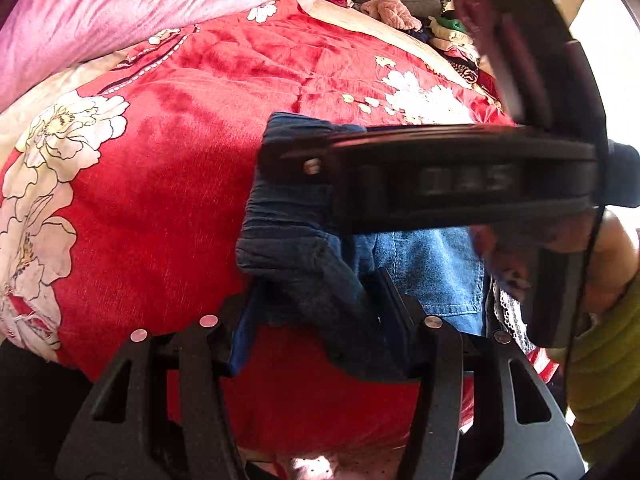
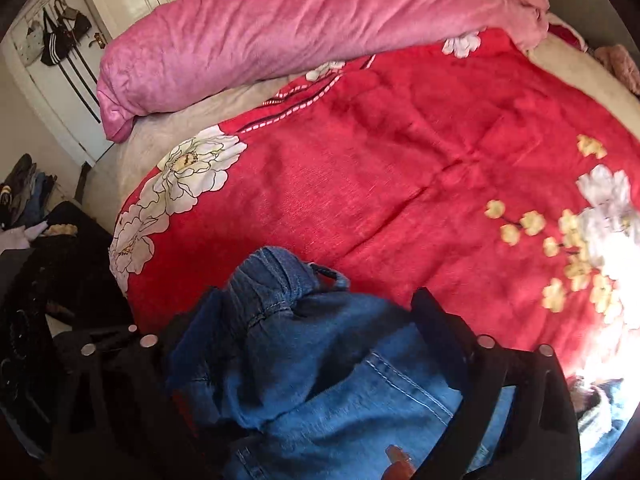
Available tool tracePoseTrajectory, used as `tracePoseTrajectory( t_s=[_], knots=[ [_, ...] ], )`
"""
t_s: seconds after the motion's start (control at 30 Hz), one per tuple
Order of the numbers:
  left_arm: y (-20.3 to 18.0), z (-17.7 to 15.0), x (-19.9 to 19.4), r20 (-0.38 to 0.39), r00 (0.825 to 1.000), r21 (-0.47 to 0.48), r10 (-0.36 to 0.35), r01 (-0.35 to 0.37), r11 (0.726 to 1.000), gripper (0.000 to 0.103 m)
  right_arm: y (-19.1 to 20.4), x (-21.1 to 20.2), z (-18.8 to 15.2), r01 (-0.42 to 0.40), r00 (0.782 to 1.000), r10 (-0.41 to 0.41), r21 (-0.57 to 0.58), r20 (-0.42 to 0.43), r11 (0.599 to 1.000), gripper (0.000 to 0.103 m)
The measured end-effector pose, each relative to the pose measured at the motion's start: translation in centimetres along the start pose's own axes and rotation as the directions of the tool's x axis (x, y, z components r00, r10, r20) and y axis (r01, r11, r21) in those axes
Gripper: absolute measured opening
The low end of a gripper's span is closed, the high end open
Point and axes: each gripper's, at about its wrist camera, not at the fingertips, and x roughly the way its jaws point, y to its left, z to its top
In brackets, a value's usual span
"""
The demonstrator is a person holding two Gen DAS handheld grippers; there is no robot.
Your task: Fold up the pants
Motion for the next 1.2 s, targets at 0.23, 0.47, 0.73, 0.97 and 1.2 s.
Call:
tracePoseTrajectory(
  t_s=[0.23, 0.47, 0.73, 0.97, 1.2],
  knots=[
    [0.0, 0.0, -0.2, -0.002, 1.000, -0.026, -0.004, 0.003, 1.000, 0.061, -0.8, -1.3, -1.1, -0.113, 0.992, 0.110, 0.051, 0.054, 0.992, 0.033],
    [-0.9, 0.1, -0.9, 0.025, 0.998, -0.043, -0.050, 0.052, 0.998, 0.086, -3.1, -6.9, -3.2, -0.202, 0.967, 0.181, 0.111, 0.177, 0.973, 0.032],
    [-3.6, 1.2, 0.4, -0.006, 0.969, -0.088, -0.249, 0.247, 0.965, 0.091, -6.7, -13.1, -6.4, -0.242, 0.935, 0.186, 0.159, 0.302, 0.957, 0.032],
    [-9.4, 1.7, 0.6, -0.024, 0.921, -0.008, -0.388, 0.388, 0.922, 0.064, -9.4, -16.8, -9.6, -0.227, 0.917, 0.141, 0.197, 0.374, 0.954, 0.034],
    [-16.0, 0.7, 0.2, -0.040, 0.923, 0.183, -0.383, 0.384, 0.905, 0.064, -12.0, -21.0, -14.9, -0.128, 0.901, -0.020, 0.309, 0.433, 0.942, 0.070]
  ],
)
